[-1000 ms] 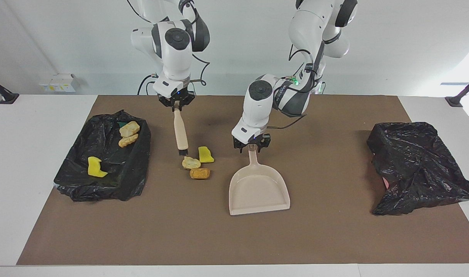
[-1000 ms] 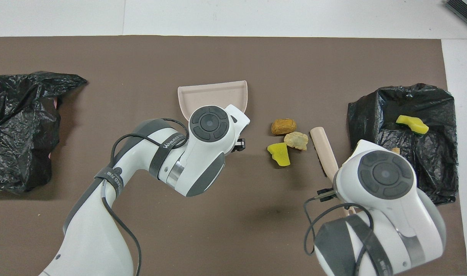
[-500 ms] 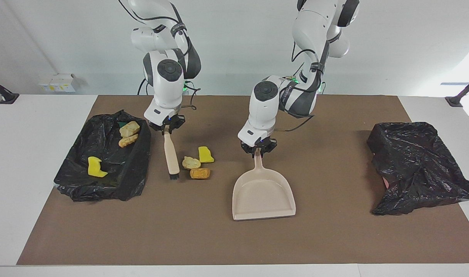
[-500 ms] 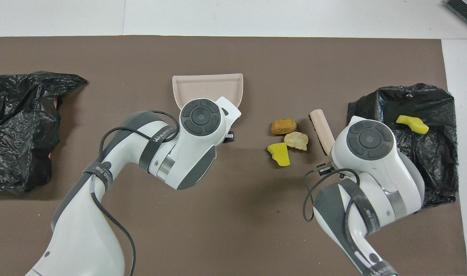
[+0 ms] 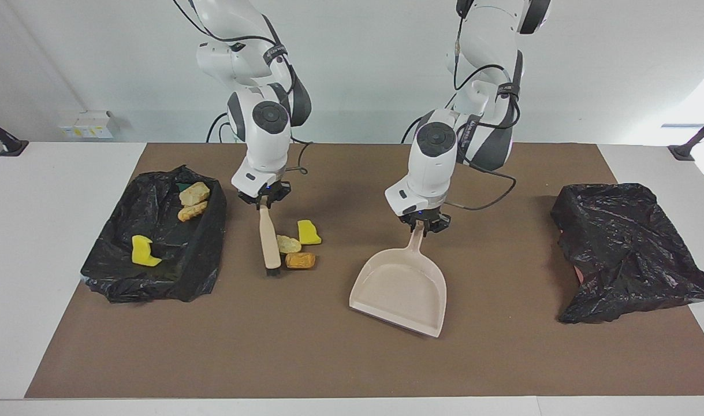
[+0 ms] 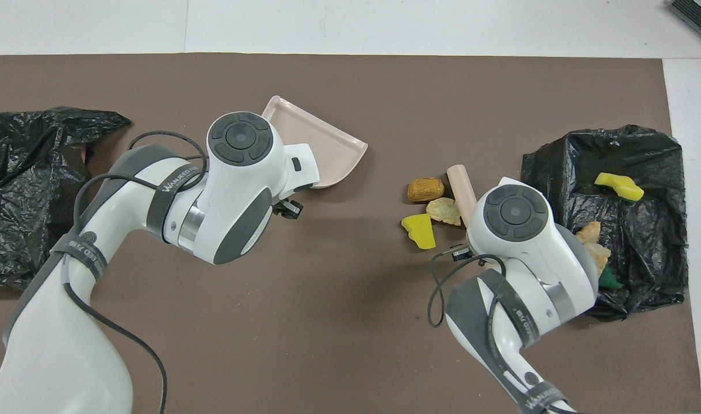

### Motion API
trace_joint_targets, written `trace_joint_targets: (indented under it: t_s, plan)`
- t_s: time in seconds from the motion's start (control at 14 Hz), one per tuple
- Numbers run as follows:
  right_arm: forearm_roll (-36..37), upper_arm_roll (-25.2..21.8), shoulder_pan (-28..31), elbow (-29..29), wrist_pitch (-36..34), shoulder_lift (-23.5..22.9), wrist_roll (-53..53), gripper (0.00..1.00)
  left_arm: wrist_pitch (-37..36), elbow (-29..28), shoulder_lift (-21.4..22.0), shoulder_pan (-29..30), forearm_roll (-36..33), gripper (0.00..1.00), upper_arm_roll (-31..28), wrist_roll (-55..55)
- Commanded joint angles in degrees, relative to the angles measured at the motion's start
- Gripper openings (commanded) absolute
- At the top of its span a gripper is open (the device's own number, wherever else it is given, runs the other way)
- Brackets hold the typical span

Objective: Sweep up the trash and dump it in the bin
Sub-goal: 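Sweep the remaining crumbs toward the dustpan with the right gripper's brush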

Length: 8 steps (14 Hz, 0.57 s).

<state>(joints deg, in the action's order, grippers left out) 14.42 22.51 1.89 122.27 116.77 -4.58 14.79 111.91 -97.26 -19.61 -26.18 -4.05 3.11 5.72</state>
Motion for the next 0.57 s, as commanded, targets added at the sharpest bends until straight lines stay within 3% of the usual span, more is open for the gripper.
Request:
trace_joint_targets:
  t_s: [0.0,0.14,0.5]
  plan:
    - [-1.1,0.3,-1.2,0.6,2.1,-1.2,5.3,0.0,-3.4,-1.4,1.7,1.0,-0.9,0.0,0.3,11.5]
    - [-8.4,0.3,-1.5,1.6,4.5,-0.9,6.6,0.0,-3.5,-1.7,1.8,1.2,-0.9,0.0,0.3,17.5]
    - [-12.0,0.3,-5.0,2.0,6.0,-1.0,13.8,0.0,-6.3,-2.0,2.3,1.8,-1.0,0.0,0.3,32.1]
